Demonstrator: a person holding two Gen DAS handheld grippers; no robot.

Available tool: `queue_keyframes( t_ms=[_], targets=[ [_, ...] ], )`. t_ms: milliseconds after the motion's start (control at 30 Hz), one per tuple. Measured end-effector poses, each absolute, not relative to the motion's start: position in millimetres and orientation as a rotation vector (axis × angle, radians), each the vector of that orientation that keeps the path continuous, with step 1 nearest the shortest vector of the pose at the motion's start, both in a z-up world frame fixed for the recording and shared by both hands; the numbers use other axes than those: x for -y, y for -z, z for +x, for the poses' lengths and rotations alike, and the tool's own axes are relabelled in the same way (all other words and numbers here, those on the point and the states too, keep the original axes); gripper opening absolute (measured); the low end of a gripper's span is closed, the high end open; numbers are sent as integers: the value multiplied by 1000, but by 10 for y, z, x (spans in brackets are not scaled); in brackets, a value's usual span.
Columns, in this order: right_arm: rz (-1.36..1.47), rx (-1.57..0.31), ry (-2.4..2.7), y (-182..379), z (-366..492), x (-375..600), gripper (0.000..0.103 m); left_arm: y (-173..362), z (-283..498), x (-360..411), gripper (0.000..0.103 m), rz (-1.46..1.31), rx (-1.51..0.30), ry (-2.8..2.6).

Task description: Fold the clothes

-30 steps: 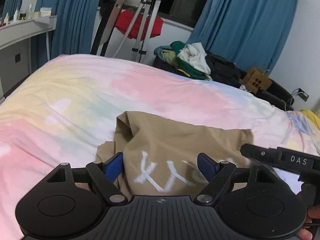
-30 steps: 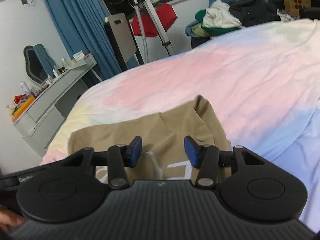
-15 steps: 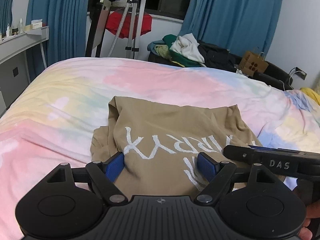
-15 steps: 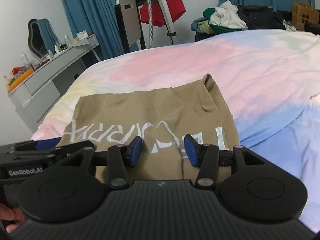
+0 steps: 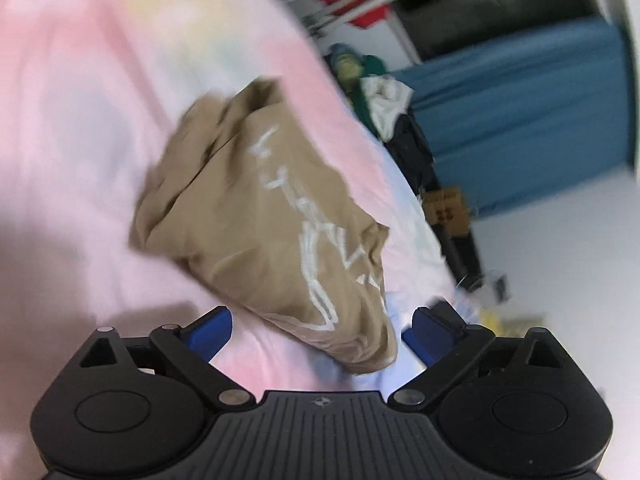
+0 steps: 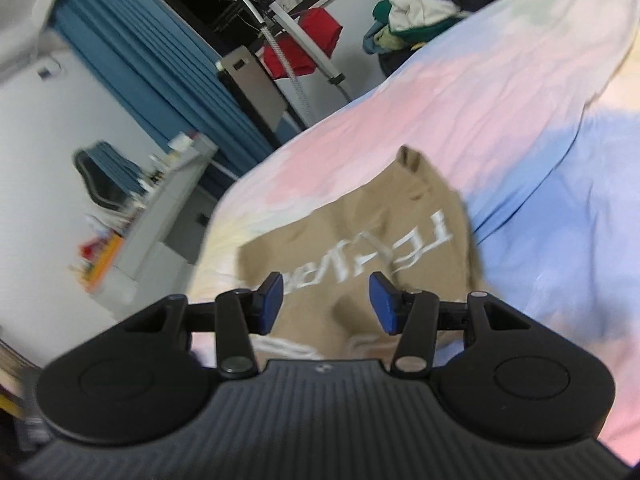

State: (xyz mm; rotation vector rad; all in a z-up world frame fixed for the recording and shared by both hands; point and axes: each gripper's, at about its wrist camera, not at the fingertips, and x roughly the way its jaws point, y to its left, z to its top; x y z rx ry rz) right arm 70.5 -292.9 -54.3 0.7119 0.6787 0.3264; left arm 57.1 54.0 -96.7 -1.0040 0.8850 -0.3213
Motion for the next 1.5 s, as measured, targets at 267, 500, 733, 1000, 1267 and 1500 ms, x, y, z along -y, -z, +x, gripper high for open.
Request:
queue_keyframes(
  t_ms=[267, 500, 733, 1000, 1267, 1500],
  targets=[
    [1140, -854, -475, 1031, 811, 2860, 64, 1449, 967, -689, 83, -1293, -846, 278],
    [1601, -867, -420, 1722, 906, 2784, 83, 1423, 1114, -730, 85, -1378, -731, 401],
    [1679, -810, -405, 1881, 1216, 2698, 83, 1406, 1238, -750, 85, -1405, -700, 464],
    [1694, -754, -283, 1893, 1111, 2889, 81, 1458, 1187, -787, 84, -1441, -710, 450],
    [1629, -691, -144, 1769, 1014, 3190, 83, 1474, 1254, -803, 89, -1452, -724, 483],
    [1524, -715, -144, 1793, 1216, 3188, 75, 1603, 1302, -681, 93, -1405, -820, 425]
  ],
)
